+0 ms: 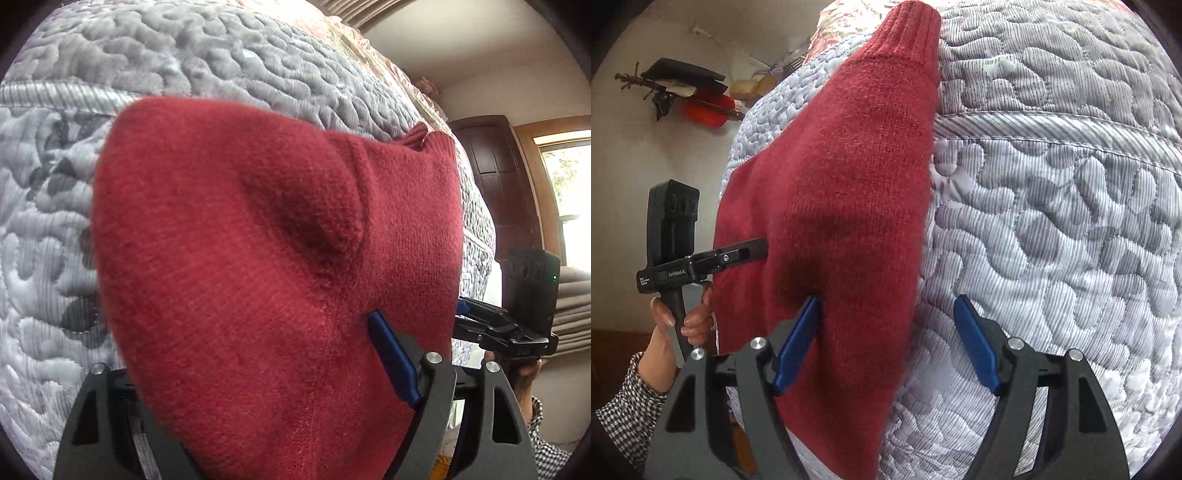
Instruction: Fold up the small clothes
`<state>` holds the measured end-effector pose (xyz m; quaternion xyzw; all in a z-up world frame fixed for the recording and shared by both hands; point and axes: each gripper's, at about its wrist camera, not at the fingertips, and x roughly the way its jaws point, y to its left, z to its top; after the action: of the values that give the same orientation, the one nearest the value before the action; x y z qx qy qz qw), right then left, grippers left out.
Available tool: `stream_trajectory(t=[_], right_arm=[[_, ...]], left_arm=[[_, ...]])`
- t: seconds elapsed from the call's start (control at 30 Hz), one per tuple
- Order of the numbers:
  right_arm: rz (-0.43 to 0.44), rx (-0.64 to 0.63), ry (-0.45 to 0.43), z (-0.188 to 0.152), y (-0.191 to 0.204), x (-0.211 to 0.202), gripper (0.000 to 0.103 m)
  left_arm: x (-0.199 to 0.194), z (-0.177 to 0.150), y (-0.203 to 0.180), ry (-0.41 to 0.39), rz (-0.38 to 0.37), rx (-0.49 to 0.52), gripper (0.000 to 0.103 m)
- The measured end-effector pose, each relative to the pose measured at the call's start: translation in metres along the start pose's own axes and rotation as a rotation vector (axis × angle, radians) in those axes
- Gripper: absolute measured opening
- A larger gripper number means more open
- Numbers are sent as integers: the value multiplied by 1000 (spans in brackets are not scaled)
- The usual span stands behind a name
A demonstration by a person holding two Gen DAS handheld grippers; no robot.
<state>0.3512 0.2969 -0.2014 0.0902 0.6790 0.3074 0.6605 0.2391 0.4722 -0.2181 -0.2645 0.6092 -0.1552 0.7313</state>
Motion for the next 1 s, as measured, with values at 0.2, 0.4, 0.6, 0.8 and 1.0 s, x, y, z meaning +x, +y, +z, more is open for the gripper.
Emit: stream_trajectory(t=[0.2, 0.4, 0.6, 0.8, 1.0], right_arm=[[44, 23, 1, -8, -12, -3, 79], [166, 98, 23, -4, -24, 14, 86], [271, 117, 2, -10, -22, 4, 35], [295, 108, -58, -36, -18, -35, 32], [287, 106, -105, -86, -34, -100, 32]], left_arm=[[1, -3, 5, -3, -33, 0, 74], [7, 0, 7, -6, -32, 2, 64], [-6, -10, 9, -53, -68, -9, 40], [-24, -29, -13, -74, -132, 26, 38], [-24, -61, -60, -51, -234, 46, 38]])
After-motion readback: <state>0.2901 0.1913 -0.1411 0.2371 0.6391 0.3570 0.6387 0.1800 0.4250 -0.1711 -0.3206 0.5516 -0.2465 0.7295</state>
